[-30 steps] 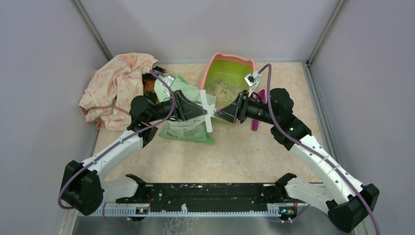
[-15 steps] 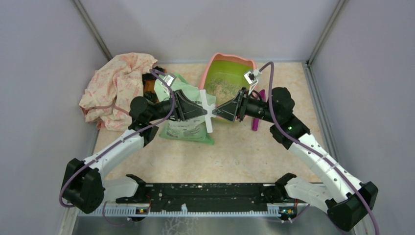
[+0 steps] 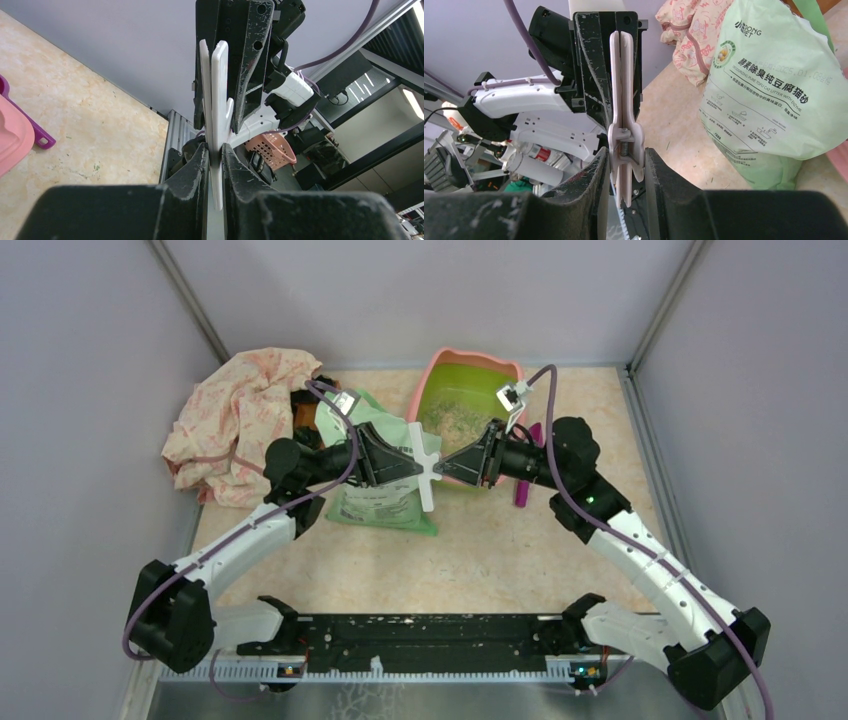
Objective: Fill the litter box with clean litter
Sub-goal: Pick up the clamp at the center of the board.
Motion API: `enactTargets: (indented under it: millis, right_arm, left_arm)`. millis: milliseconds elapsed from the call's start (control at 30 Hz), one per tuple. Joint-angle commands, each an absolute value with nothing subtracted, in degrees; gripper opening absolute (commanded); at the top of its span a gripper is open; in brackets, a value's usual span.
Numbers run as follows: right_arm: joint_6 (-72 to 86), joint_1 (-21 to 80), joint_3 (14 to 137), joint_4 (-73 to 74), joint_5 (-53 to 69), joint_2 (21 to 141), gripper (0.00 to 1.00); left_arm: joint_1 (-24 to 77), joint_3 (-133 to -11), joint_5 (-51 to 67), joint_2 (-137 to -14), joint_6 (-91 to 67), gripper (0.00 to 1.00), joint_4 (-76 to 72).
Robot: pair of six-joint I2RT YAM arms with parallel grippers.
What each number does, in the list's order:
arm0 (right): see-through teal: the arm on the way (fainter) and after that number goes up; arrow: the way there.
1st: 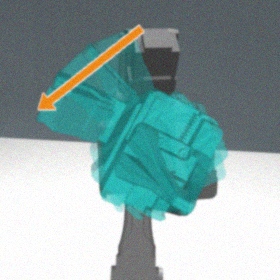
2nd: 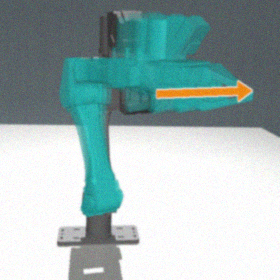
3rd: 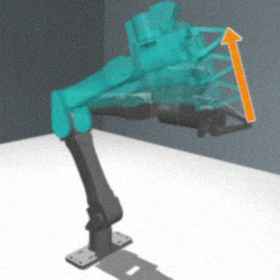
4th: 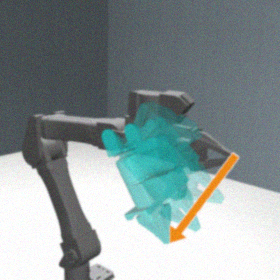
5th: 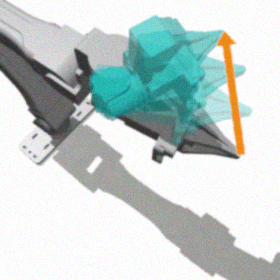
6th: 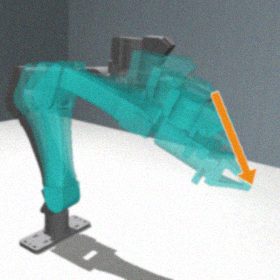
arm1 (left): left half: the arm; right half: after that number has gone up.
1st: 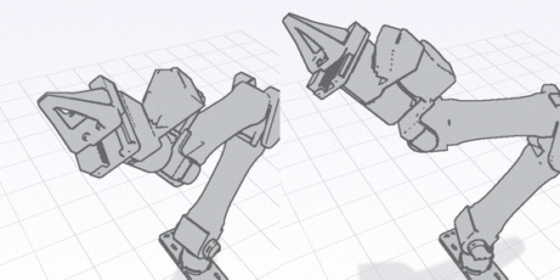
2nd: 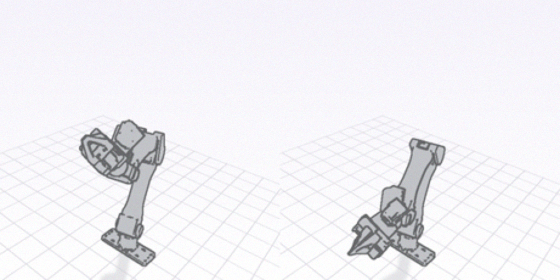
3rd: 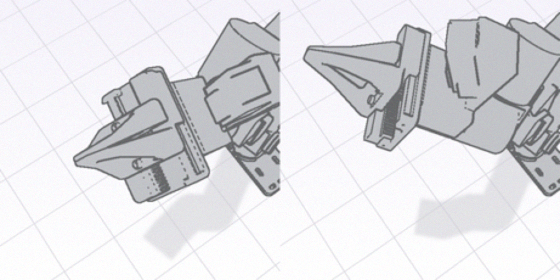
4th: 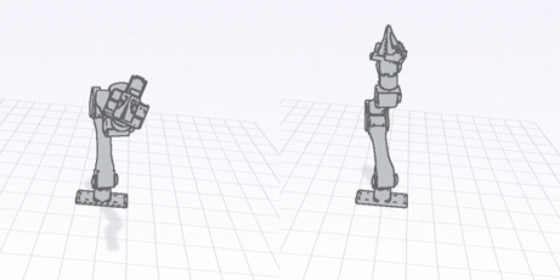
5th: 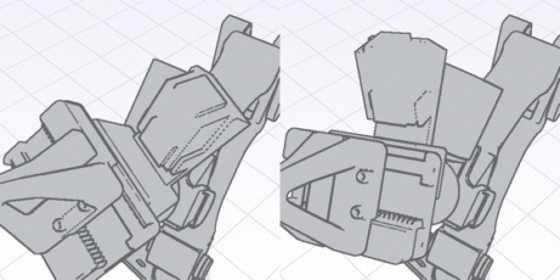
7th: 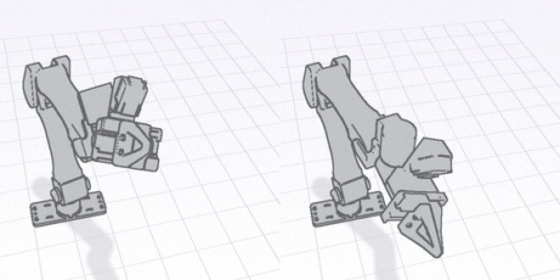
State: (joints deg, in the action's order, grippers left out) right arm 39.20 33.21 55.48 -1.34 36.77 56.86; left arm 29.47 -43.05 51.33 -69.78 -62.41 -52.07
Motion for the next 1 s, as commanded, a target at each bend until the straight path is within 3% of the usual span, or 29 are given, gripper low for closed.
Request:
enactTargets:
  millis: [0, 133, 267, 333, 633, 800, 967]
  right_arm:
    - [39.1, 33.6, 55.8, -4.8, 37.6, 56.5, 0.14]
    - [38.3, 33.6, 56.2, -3.7, 36.4, 56.6, 0.0]
    - [37.8, 33.5, 57.1, -2.5, 35.9, 57.0, 0.0]
    - [37.3, 33.6, 57.7, -1.9, 35.6, 57.2, 0.0]
    - [33.5, 31.7, 62.4, 3.3, 36.9, 59.2, 0.0]
    - [36.8, 30.8, 61.5, -0.6, 40.3, 59.3, 0.0]
    - [46.6, 27.4, 58.6, -13.4, 47.2, 59.5, 0.0]
  left_arm:
    - [29.5, -43.9, 51.6, -70.1, -62.4, 0.18, -54.5]
    - [29.5, -44.4, 51.4, -69.9, -62.0, 0.31, -53.6]
    - [29.5, -45.2, 50.6, -68.9, -59.5, 0.57, -50.1]
    - [29.4, -46.0, 50.2, -68.1, -57.7, 0.64, -47.5]
    - [20.9, -50.0, 50.2, -63.8, -50.8, 0.74, -32.9]
    - [19.1, -49.9, 54.1, -64.8, -53.1, 0.75, -33.7]
    - [19.1, -48.1, 55.7, -63.9, -54.6, 0.72, -37.7]
